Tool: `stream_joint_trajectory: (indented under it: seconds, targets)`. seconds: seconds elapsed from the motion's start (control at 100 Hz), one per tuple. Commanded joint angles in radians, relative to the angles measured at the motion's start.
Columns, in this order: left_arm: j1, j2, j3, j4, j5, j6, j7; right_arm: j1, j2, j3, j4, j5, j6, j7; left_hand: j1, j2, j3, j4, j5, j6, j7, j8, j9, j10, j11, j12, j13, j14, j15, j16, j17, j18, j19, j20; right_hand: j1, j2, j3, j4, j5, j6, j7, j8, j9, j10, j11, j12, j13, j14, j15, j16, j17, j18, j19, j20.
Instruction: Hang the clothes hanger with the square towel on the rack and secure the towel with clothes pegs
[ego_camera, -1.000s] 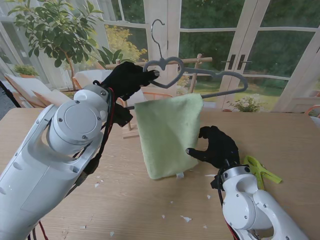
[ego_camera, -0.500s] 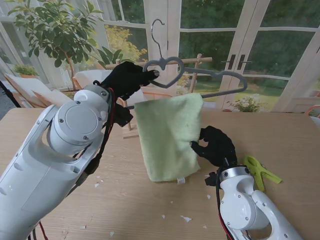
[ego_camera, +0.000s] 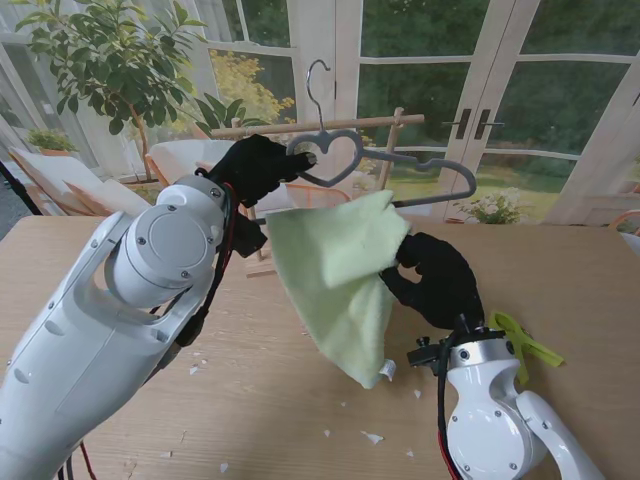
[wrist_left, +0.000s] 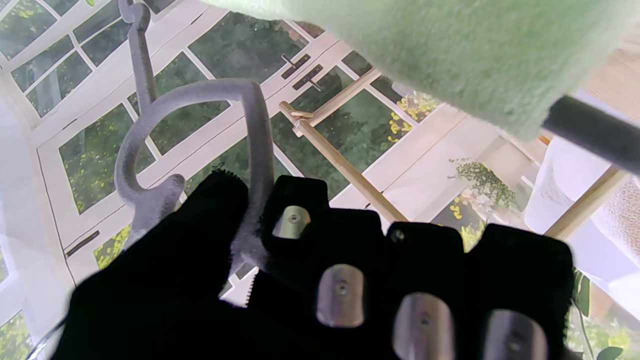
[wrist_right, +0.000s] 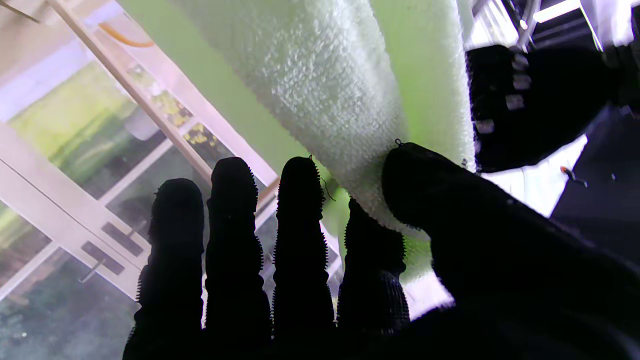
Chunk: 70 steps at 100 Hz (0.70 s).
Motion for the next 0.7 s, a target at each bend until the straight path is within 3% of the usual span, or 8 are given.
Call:
stream_joint_trajectory:
  seconds: [0.0,0.16,0.35,0.69]
  targets:
    - [0.000,0.004,-0.001,0.002,0.004,-0.009,-0.027,0.006,-0.015,0.005,-0.018,0.015,-0.016,-0.004,0.036,0.065,0.017,0.059,0.080,0.030,0.083,0.046,0.035,-0.079,0.073,-0.003,0.028,-0.072,0.126,0.006,0.036,-0.044,0.291,0.029,0.002,0.037,0.028,-0.019,0.024,-0.081,0.022,0.031,0.015,-0.017,0.002,0.007,0.028,0.001,0.018,0.014,0.010,0.002,0.035,0.604]
    - [0.007,0.011,-0.012,0.000,-0.011,-0.028,-0.048,0.017,-0.022,0.009,-0.007,0.035,-0.018,-0.027,0.037,0.063,0.017,0.060,0.080,0.029,0.083,0.046,0.035,-0.079,0.074,-0.003,0.027,-0.070,0.126,0.005,0.035,-0.042,0.291,0.028,0.012,0.073,-0.009,-0.027,0.007,-0.072,0.018,0.050,0.050,-0.026,0.017,0.014,0.077,0.002,0.044,0.023,0.057,-0.009,0.079,0.612]
    - [0.015,0.027,-0.036,-0.003,-0.024,-0.079,-0.099,0.028,-0.032,0.011,0.009,0.106,0.023,-0.028,0.032,0.061,0.017,0.059,0.079,0.029,0.082,0.046,0.035,-0.079,0.074,-0.003,0.027,-0.065,0.126,0.005,0.035,-0.036,0.291,0.028,0.040,0.100,-0.028,-0.035,-0.009,0.047,0.068,0.093,0.099,-0.009,0.100,0.042,0.139,0.009,0.132,0.051,0.114,-0.032,0.175,0.626]
    - [0.008,-0.004,-0.040,-0.022,-0.066,-0.019,-0.013,0.000,-0.016,-0.003,0.018,0.089,0.044,0.036,0.035,0.064,0.019,0.058,0.078,0.030,0.082,0.046,0.035,-0.079,0.074,-0.004,0.027,-0.062,0.125,0.005,0.034,-0.032,0.291,0.028,0.035,0.068,0.003,-0.026,0.026,0.101,0.095,0.091,0.160,0.040,0.150,0.061,0.216,0.024,0.200,0.064,0.185,-0.019,0.247,0.619]
